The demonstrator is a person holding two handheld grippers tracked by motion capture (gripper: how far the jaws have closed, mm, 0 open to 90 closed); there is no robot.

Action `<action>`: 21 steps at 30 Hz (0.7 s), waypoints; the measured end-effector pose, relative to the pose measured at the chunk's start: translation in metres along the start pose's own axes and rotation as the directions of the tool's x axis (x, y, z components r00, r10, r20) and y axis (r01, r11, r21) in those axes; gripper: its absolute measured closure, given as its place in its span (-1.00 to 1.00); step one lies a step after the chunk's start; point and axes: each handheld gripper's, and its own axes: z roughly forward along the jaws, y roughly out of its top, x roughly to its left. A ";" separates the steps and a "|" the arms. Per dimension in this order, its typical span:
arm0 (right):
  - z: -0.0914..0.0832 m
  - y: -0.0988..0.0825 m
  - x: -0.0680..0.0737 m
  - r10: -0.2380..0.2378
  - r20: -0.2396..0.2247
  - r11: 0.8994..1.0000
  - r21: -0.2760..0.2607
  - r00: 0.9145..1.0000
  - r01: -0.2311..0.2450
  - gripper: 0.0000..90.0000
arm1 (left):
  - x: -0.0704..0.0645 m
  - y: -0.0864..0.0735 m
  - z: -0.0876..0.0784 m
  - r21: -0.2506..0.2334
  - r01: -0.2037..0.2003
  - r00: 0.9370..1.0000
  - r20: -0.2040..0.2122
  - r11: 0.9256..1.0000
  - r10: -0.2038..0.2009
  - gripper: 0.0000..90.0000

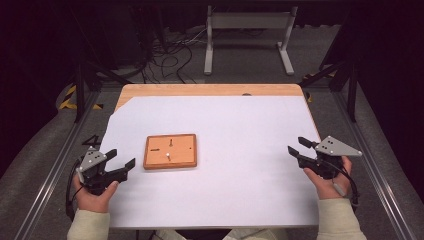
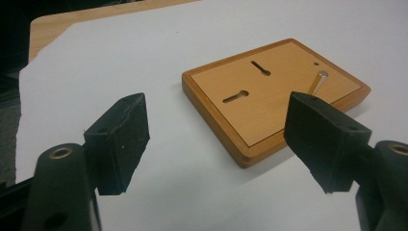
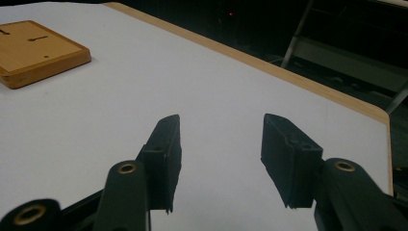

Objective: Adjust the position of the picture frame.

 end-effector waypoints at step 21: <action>-0.005 0.000 -0.006 0.024 0.018 1.000 0.000 1.000 -0.024 0.11 | 0.005 0.024 0.025 0.082 0.038 0.999 -0.030 0.996 -0.036 -0.25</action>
